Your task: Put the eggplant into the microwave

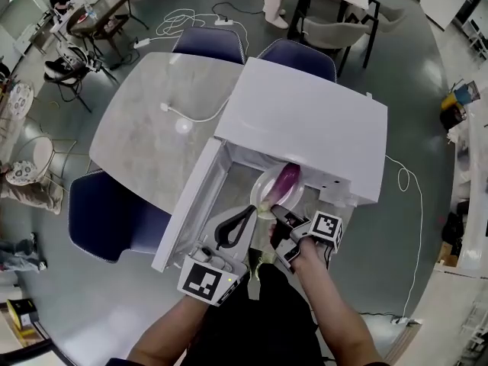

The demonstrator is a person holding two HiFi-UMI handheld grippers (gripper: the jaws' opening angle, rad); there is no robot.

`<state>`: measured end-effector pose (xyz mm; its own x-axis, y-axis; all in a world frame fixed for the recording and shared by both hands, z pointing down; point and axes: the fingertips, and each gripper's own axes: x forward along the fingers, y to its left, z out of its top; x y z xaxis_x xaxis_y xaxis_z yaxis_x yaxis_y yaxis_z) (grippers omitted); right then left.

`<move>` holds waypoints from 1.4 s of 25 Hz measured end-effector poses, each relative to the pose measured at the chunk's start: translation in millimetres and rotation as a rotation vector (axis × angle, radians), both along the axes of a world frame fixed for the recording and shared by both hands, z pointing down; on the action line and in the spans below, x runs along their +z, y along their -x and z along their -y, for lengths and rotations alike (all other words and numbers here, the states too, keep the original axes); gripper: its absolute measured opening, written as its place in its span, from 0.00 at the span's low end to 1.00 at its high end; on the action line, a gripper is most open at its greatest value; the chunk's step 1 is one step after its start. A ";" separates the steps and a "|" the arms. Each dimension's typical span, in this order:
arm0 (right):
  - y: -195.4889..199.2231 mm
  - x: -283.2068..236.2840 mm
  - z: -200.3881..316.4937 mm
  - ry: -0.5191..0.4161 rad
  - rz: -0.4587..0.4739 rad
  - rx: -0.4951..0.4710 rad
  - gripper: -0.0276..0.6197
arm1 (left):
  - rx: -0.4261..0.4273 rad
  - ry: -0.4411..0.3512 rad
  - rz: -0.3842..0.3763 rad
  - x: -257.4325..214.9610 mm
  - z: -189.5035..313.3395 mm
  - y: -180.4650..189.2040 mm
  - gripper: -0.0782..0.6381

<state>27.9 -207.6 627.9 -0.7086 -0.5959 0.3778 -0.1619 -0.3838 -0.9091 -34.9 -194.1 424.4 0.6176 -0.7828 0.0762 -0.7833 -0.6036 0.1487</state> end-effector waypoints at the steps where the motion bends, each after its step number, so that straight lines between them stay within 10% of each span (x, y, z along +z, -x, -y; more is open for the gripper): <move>1: 0.3 5.2 5.7 0.002 0.006 0.019 0.09 | 0.009 0.005 0.001 5.5 2.4 -0.6 0.12; 35: -15.1 76.2 115.4 0.000 -0.014 0.257 0.09 | 0.035 0.025 -0.020 51.0 58.8 9.2 0.12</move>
